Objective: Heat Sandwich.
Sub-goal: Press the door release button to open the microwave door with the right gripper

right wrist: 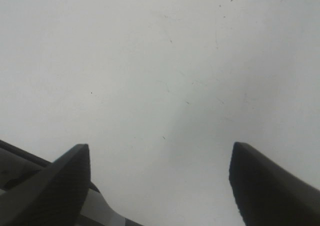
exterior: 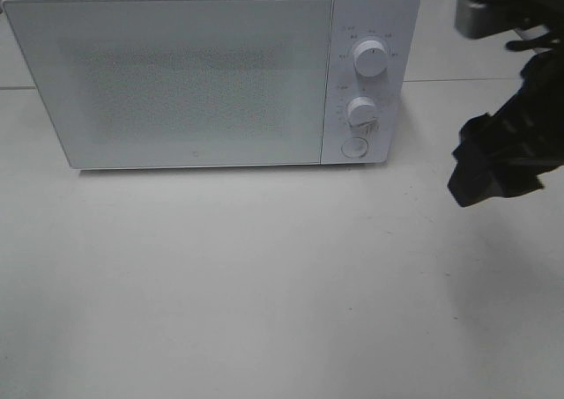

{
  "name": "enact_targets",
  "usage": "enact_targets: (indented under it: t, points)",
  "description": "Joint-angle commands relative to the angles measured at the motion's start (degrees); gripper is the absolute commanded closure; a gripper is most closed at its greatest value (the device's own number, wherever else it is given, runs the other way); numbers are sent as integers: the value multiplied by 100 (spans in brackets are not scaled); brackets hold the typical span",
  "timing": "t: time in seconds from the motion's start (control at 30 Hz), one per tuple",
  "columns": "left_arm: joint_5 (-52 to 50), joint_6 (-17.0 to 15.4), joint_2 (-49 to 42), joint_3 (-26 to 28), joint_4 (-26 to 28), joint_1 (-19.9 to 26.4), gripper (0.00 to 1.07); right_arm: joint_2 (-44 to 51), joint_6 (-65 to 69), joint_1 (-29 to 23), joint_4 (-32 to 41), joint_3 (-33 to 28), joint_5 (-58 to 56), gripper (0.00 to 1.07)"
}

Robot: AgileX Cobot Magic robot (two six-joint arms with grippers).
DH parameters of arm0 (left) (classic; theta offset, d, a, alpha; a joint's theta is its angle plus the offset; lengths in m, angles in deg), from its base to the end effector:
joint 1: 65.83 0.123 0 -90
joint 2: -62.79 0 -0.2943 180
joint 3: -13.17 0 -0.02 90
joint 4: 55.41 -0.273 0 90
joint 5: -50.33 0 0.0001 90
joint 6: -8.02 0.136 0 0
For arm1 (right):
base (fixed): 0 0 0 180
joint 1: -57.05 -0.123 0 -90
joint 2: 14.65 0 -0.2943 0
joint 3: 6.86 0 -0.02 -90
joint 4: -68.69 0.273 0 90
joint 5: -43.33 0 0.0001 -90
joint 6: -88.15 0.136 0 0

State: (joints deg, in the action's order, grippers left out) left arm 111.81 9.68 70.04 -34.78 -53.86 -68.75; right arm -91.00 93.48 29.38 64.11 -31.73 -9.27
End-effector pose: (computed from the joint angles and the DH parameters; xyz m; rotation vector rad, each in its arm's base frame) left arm 0.0420 -0.0054 0.2712 0.0831 2.0348 -0.0461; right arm 0.2362 0.1141 0.2537 -0.5639 2.6218 0.0809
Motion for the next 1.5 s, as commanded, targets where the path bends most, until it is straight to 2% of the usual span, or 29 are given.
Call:
enact_targets:
  t: [0.03, 0.3, 0.6, 0.77, 0.93, 1.1, 1.17, 1.23, 1.4, 1.5]
  points:
    - [-23, -46, -97, -6, 40, 23, 10, 796, -143, 17, -52, 29, -384, 31]
    - [-23, -46, -97, -6, 40, 23, 10, 1994, -332, 17, -52, 23, -865, 31]
    - [-23, -46, -97, -6, 40, 23, 10, 3959, -401, 17, -80, 17, -1421, 31]
    - [-23, -46, -97, -6, 40, 23, 10, 4469, -378, 34, -115, -23, -1553, 31]
    - [-23, -46, -97, -6, 40, 23, 10, 5351, -332, 493, -178, -441, -1621, 31]
    - [-23, -46, -97, -6, 40, 23, 10, 6366, -327, 1415, -241, -1031, -1593, 31]
    - [-23, -46, -97, -6, 40, 23, 10, 6463, -327, 1513, -241, -1100, -1581, 31]
    - [-23, -46, -97, -6, 40, 23, 10, 6767, -327, 1862, -235, -1369, -1478, 31]
    - [-23, -46, -97, -6, 40, 23, 10, 7065, -327, 2229, -172, -1833, -1266, 31]
    - [-23, -46, -97, -6, 40, 23, 10, 7065, -315, 2280, -103, -2040, -1186, 31]
